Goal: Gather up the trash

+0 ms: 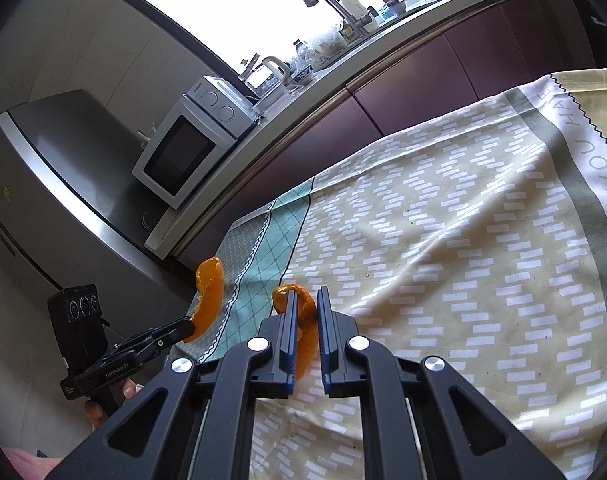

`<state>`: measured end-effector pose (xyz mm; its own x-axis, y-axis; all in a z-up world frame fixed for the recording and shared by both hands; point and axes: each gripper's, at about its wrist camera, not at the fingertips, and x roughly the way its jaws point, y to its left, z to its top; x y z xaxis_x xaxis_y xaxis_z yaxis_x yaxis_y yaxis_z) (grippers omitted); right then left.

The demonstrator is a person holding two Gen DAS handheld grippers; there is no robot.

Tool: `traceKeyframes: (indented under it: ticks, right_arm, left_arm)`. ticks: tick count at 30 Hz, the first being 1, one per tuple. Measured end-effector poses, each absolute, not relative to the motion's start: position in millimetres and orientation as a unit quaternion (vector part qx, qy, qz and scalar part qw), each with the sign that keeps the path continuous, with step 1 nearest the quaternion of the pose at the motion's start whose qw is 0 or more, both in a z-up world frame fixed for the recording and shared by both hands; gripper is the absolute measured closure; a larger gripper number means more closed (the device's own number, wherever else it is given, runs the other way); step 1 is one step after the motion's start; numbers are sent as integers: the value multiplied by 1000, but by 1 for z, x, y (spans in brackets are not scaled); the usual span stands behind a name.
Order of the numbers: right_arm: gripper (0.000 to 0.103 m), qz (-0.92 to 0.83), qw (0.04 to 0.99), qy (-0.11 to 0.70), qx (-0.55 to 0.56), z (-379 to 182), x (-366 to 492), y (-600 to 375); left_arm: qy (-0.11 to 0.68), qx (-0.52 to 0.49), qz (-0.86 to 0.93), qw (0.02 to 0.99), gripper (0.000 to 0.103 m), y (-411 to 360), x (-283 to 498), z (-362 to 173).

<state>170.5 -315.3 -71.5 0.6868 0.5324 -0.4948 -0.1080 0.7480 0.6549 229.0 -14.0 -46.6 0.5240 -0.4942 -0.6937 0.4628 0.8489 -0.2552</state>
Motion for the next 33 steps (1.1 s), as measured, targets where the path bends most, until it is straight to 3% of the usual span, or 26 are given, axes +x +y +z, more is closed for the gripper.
traceKeyframes:
  ticks: [33]
  right_arm:
    - [95, 275, 853, 337, 290, -39, 163, -211]
  left_arm:
    - [364, -44, -226, 903, 87, 96, 151, -18]
